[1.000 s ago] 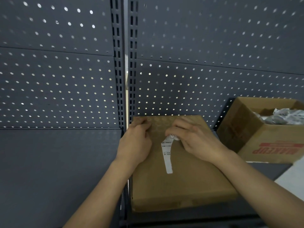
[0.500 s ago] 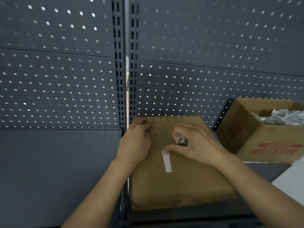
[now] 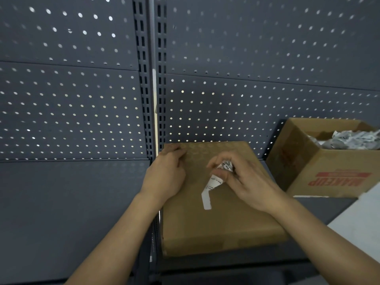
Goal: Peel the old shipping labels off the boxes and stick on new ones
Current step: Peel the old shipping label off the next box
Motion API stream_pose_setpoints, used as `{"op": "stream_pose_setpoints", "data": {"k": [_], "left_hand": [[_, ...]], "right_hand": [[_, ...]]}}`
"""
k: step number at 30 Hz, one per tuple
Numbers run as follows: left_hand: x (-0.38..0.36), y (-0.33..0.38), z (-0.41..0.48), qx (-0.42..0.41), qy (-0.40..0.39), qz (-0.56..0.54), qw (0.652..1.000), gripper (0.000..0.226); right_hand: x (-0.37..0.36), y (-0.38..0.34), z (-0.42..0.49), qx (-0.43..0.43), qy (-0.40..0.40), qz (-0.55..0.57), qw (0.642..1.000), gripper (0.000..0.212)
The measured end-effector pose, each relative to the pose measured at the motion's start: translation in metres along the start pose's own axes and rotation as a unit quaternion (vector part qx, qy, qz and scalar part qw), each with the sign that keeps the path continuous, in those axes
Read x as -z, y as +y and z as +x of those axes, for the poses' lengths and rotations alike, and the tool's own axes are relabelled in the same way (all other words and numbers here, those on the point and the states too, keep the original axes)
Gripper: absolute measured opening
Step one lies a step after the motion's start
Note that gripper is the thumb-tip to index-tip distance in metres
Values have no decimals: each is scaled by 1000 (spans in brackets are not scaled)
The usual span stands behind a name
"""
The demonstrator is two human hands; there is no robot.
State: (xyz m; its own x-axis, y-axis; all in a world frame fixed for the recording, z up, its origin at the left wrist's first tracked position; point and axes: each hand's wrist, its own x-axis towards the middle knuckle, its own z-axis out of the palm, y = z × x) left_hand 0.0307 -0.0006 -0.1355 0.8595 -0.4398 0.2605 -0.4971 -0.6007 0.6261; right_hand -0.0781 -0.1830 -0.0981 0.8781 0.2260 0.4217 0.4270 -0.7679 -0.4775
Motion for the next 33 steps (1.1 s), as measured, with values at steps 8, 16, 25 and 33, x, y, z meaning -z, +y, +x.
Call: {"op": "stream_pose_setpoints", "data": {"k": [8, 16, 25, 33], "left_hand": [[2, 3, -1, -10, -8, 39, 999, 38], [0, 0, -3, -10, 0, 37, 999, 33], [4, 7, -6, -31, 40, 66, 997, 26], [7, 4, -1, -89, 44, 69, 993, 20]], "right_hand": [[-5, 1, -8, -17, 45, 97, 994, 28], [-3, 4, -9, -52, 175, 132, 974, 21], [3, 2, -13, -151, 109, 95, 978, 56], [8, 1, -25, -183, 76, 61, 978, 52]]}}
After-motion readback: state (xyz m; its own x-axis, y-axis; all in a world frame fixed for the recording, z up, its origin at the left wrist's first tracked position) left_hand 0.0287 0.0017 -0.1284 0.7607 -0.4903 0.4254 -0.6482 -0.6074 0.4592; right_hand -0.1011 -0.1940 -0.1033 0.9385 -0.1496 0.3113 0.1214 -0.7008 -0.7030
